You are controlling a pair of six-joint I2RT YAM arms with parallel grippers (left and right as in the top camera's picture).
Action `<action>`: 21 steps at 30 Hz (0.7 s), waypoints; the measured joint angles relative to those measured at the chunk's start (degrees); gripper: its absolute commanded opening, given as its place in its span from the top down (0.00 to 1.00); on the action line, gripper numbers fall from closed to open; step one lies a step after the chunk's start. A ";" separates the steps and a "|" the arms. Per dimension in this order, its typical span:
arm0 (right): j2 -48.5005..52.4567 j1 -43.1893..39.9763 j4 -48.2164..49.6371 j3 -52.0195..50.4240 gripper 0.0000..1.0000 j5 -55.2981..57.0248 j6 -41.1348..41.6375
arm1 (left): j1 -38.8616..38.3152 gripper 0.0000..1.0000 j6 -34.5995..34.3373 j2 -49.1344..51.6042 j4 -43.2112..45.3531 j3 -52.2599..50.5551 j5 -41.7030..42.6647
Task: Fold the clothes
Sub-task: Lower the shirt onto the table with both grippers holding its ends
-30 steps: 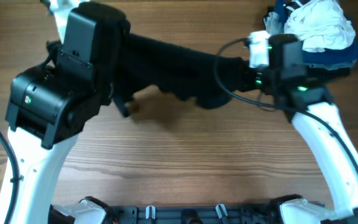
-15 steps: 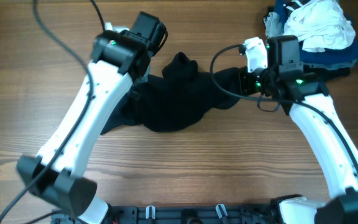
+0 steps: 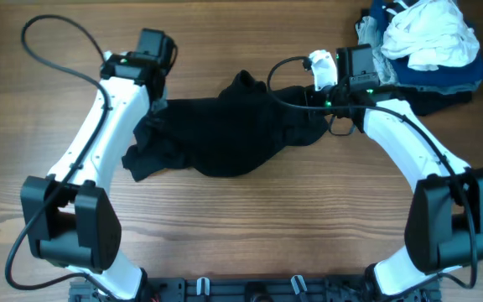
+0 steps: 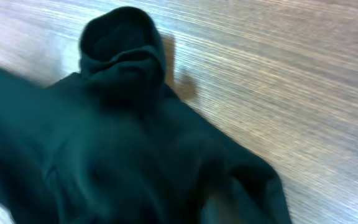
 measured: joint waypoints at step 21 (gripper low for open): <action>-4.17 1.27 -8.20 1.09 0.12 -6.12 4.48 | -1.55 0.96 -0.02 0.00 6.88 -2.36 5.66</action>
